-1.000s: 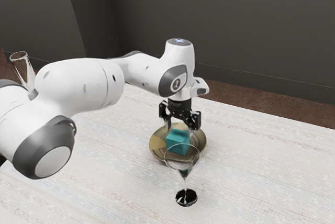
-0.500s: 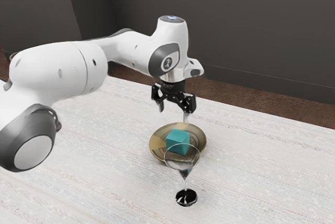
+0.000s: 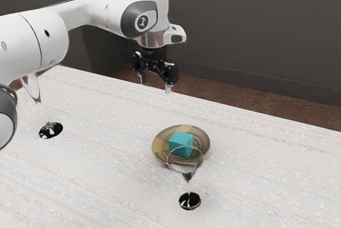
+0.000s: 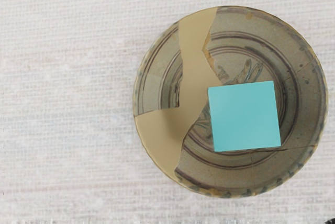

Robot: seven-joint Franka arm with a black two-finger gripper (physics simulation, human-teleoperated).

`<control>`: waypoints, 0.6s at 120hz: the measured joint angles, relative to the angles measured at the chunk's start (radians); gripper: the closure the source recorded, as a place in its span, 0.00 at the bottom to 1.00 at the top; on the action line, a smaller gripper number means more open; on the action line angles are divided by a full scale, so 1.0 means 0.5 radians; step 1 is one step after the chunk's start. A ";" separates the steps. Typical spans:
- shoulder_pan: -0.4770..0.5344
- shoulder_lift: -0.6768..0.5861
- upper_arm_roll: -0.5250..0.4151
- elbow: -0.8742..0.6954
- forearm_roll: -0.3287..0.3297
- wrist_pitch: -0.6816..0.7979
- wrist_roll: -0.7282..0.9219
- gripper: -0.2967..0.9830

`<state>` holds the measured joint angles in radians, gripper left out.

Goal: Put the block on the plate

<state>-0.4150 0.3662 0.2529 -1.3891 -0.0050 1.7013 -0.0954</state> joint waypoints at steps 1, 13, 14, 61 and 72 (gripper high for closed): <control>0.001 -0.006 0.002 -0.001 0.002 -0.004 0.002 0.23; 0.024 -0.082 0.012 -0.003 0.021 -0.057 0.036 0.23; 0.027 -0.089 0.012 -0.003 0.024 -0.063 0.039 0.23; 0.236 -0.285 0.083 -0.019 0.078 -0.198 0.210 0.23; 0.345 -0.338 0.089 -0.035 0.083 -0.207 0.256 0.23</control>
<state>-0.2424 0.1973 0.2973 -1.4066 0.0363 1.5976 0.0329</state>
